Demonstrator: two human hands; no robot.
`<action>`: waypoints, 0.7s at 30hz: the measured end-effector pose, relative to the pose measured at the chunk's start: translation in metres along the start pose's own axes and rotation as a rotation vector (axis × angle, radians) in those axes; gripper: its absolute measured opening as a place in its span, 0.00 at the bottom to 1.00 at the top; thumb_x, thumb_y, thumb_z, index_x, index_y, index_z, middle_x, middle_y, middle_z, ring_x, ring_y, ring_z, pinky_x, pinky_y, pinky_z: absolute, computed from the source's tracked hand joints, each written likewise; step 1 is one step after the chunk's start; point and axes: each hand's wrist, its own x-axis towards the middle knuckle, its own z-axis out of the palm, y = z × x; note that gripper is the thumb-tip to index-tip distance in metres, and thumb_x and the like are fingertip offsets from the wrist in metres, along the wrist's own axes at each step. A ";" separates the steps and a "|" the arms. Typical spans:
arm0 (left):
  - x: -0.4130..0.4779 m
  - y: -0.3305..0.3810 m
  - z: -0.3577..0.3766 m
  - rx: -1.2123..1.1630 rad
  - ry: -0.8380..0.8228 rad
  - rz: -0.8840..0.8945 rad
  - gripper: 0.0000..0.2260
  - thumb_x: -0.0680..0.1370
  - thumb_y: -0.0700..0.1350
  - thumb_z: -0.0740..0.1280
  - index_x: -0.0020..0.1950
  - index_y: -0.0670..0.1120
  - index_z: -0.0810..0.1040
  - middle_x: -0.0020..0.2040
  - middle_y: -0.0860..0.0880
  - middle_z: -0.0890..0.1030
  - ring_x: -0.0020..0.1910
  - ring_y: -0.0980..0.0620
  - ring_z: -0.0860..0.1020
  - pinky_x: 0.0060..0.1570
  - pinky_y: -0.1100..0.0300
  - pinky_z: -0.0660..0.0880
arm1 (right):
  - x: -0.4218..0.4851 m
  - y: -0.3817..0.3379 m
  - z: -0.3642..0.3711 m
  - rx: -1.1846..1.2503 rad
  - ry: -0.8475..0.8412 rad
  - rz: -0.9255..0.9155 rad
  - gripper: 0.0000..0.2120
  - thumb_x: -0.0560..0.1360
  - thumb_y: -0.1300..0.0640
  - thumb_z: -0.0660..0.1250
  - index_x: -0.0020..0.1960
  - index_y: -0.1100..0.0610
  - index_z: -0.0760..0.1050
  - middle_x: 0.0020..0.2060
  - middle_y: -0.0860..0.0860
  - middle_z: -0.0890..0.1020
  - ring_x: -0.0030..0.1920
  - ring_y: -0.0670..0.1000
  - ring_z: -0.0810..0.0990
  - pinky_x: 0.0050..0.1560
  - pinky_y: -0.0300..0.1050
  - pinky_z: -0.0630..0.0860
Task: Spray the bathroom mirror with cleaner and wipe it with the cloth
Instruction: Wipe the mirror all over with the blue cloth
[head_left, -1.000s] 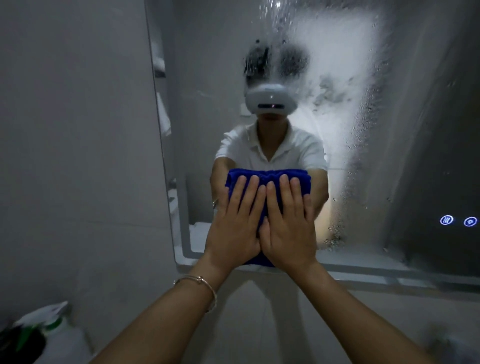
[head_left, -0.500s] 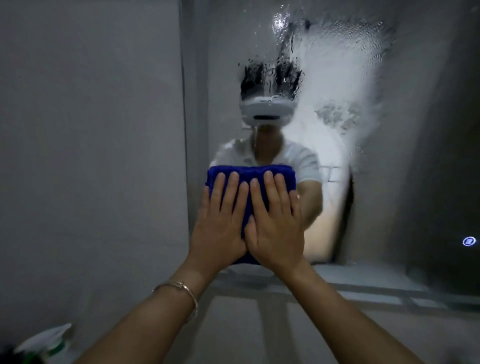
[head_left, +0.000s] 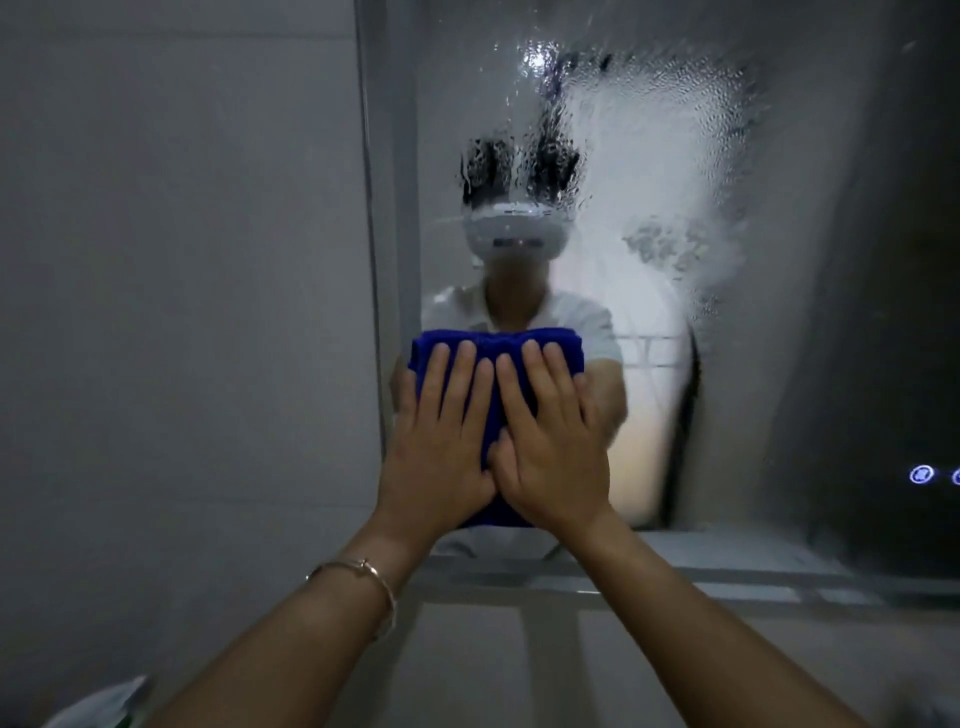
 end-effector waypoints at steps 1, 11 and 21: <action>0.007 0.000 -0.004 0.004 -0.006 -0.004 0.31 0.78 0.52 0.54 0.76 0.41 0.47 0.76 0.40 0.50 0.75 0.40 0.49 0.72 0.41 0.50 | 0.006 0.002 -0.002 -0.006 -0.001 -0.009 0.29 0.73 0.54 0.56 0.73 0.59 0.60 0.73 0.58 0.63 0.74 0.56 0.57 0.74 0.52 0.50; 0.038 0.025 -0.009 -0.023 0.024 -0.026 0.32 0.76 0.49 0.57 0.76 0.40 0.50 0.76 0.41 0.51 0.75 0.41 0.48 0.73 0.42 0.46 | 0.020 0.028 -0.017 0.079 0.004 0.043 0.28 0.74 0.57 0.53 0.73 0.62 0.61 0.73 0.62 0.61 0.75 0.58 0.54 0.72 0.61 0.56; 0.075 0.019 -0.015 -0.052 0.097 -0.005 0.31 0.74 0.47 0.57 0.75 0.40 0.54 0.75 0.40 0.56 0.75 0.42 0.51 0.72 0.43 0.46 | 0.055 0.028 -0.034 0.146 0.020 0.133 0.28 0.73 0.57 0.52 0.73 0.63 0.64 0.73 0.63 0.63 0.74 0.60 0.55 0.73 0.59 0.53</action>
